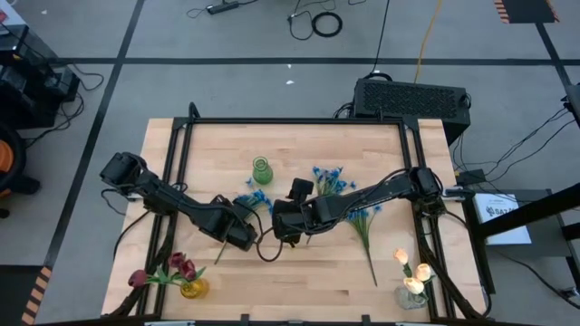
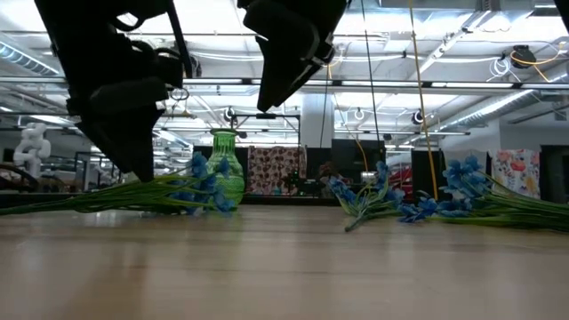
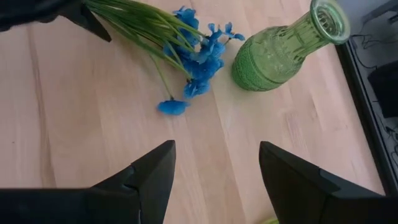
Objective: Sort flowers into vase by color
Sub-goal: Put the left blue flowers into the green vase
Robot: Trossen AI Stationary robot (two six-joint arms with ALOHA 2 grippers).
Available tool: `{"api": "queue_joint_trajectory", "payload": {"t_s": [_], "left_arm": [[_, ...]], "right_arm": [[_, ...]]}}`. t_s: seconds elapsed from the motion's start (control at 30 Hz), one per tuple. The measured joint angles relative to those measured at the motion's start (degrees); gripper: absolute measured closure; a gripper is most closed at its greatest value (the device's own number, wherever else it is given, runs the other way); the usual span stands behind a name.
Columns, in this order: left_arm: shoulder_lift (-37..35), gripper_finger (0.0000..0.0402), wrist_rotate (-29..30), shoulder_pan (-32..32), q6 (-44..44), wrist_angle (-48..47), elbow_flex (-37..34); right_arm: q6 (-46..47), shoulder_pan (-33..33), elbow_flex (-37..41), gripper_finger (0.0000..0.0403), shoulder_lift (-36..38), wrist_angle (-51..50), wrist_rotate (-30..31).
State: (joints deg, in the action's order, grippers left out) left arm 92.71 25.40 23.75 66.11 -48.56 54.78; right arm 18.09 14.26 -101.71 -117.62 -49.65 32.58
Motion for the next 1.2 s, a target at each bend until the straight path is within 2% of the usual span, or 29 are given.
{"api": "queue_joint_trajectory", "payload": {"t_s": [0.2, 0.4, 0.57, 0.7, 0.87, 1.2], "left_arm": [[0.01, 0.0028, 0.67, 0.01, 1.22, 0.73, -2.56], [0.01, 0.0029, -3.58, -0.51, 1.14, 6.27, -7.9], [-0.07, 0.005, -4.2, -1.48, -0.48, 11.41, -10.01], [-0.07, 0.0093, -5.22, -2.56, -2.26, 12.7, -10.01], [-0.1, 0.0164, -7.66, -3.6, -4.39, 13.36, -9.92], [-0.05, 0.0308, -8.62, -3.87, -7.79, 13.82, -9.89]], "right_arm": [[0.68, 1.09, 0.0, 0.0179, 0.0, -0.41, 0.03], [0.74, 2.34, 0.0, 0.0179, 0.0, -0.39, 0.04], [0.74, 2.51, 0.0, 0.0179, 0.0, -0.35, 0.11], [0.74, 2.51, 0.0, 0.0179, 0.0, -0.35, 0.14], [0.7, 2.51, 0.0, 0.0179, 0.0, -0.31, 0.2], [0.3, 2.49, 0.0, 0.0179, 0.0, -0.31, 0.37]]}}
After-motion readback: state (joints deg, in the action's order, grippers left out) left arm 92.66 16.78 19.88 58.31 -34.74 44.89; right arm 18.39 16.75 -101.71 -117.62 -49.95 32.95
